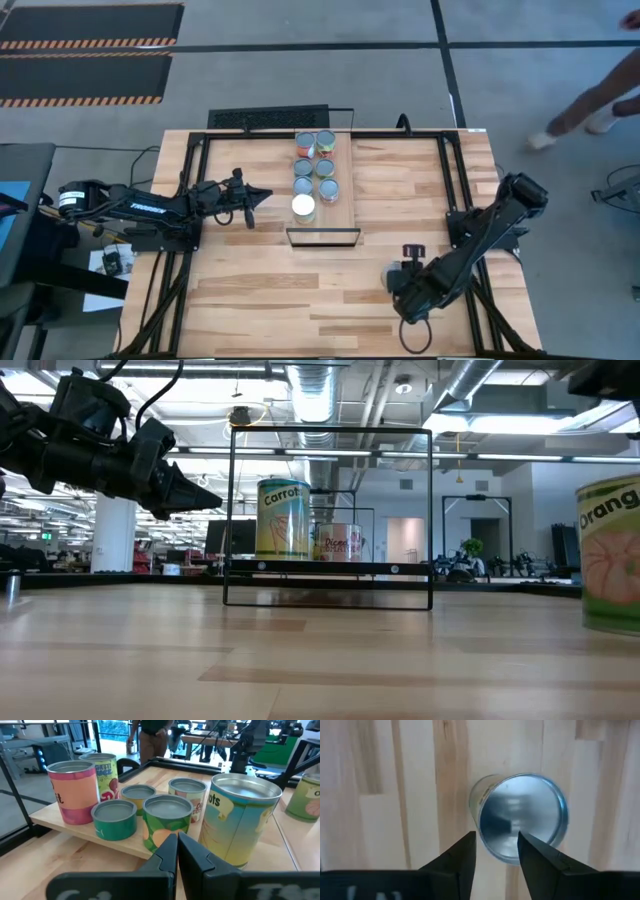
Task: Pick and place cans onto a shelf
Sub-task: Put the large canned oranges on the shelf aligned with the large canned carrots
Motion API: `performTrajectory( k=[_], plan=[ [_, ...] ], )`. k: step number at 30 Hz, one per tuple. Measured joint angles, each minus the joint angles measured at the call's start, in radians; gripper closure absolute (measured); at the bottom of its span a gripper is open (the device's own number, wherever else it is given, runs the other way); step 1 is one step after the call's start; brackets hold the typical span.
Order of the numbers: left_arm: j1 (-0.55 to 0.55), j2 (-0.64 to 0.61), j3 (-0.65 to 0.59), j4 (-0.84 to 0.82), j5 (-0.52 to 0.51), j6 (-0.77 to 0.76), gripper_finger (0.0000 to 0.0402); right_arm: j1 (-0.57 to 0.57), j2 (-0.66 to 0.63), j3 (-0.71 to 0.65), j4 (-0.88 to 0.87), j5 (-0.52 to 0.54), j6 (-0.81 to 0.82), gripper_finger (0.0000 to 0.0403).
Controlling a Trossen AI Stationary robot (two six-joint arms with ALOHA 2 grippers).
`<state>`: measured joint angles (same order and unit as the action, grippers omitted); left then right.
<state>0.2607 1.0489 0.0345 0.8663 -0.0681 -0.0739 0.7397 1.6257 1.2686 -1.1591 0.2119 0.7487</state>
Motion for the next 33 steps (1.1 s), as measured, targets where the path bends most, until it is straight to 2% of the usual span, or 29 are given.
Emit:
performTrajectory(
  k=[5, 10, 13, 19, 27, 33],
  plan=[
    [0.000, 0.000, 0.000, -0.002, 0.000, 0.001, 0.0400, -0.002, 0.049, 0.000, 0.000, -0.047, -0.082, 0.0244],
    [0.000, 0.000, 0.000, -0.002, 0.000, 0.002, 0.0400, -0.001, 0.078, 0.006, -0.002, -0.045, -0.106, 0.0264],
    [0.000, 0.000, 0.000, -0.002, 0.000, 0.002, 0.0400, -0.004, 0.078, 0.005, -0.006, -0.041, -0.103, 0.0297],
    [0.000, 0.000, 0.000, -0.002, 0.000, 0.002, 0.0400, -0.045, 0.052, -0.001, -0.029, -0.062, -0.063, 0.0389],
    [0.000, 0.000, 0.000, -0.004, 0.000, 0.002, 0.0400, -0.162, -0.073, -0.003, -0.155, -0.090, -0.038, 0.0396],
    [0.000, 0.000, 0.000, -0.004, 0.000, 0.002, 0.0400, -0.333, -0.187, -0.002, -0.285, -0.038, -0.047, 0.0392]
  ],
)
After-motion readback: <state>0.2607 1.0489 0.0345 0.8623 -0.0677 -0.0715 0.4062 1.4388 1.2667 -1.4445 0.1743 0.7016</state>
